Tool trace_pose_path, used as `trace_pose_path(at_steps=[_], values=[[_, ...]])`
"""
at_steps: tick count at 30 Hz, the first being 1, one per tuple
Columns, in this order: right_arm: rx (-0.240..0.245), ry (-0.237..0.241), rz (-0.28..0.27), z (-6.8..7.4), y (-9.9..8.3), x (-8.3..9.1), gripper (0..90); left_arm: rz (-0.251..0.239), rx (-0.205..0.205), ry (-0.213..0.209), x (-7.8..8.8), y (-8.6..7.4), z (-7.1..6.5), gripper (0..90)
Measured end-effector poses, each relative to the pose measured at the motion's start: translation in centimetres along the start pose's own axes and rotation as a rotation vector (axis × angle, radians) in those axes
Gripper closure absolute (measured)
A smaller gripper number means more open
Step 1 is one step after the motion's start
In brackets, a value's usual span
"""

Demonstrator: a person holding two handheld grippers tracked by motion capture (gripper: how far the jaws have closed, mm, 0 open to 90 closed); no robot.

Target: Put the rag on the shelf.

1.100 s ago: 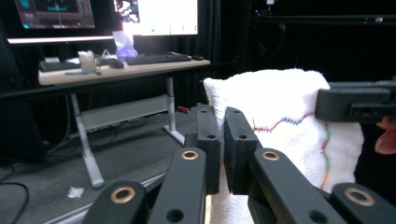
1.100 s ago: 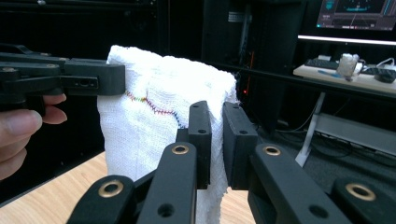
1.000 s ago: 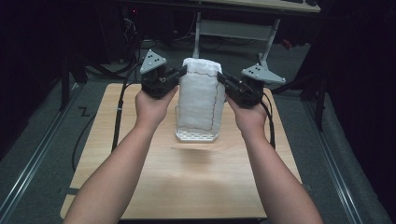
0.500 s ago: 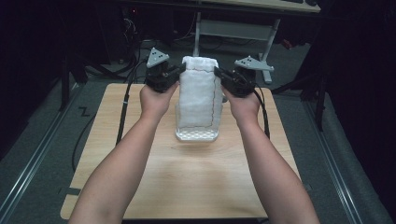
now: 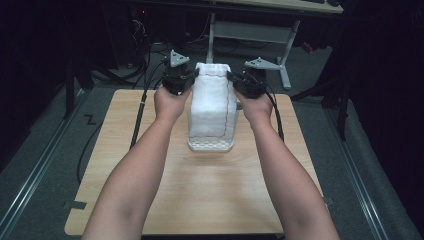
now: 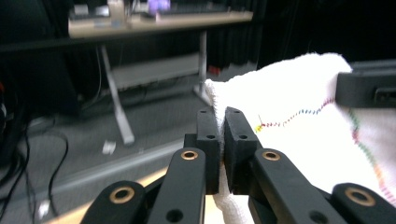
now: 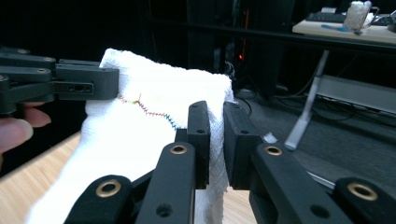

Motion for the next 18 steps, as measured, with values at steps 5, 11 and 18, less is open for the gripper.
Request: trace_pose_path(at_steps=[5, 11, 18], values=[[0.022, -0.001, 0.065, 0.0, -1.4, -1.4, 82.4, 0.041, 0.007, 0.007, -0.9, -1.7, 0.6, 86.0], [0.033, 0.000, 0.109, 0.3, -2.7, -2.4, 81.9, 0.092, 0.014, 0.010, -1.7, -3.6, 1.1, 85.7], [-0.013, 0.000, 0.111, 0.0, -3.2, -2.8, 64.6, 0.099, 0.049, -0.010, -1.8, -3.9, 1.4, 66.0]])
Point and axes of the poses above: each handheld gripper's, and its own axes: x roughly backward along the jaws, y roughly out of its top, z roughly to its left, the point moved 6 cm from there along -x, roughly forward along the jaws, and after that the axes turned 8 degrees about x, right-handed, at the moved point
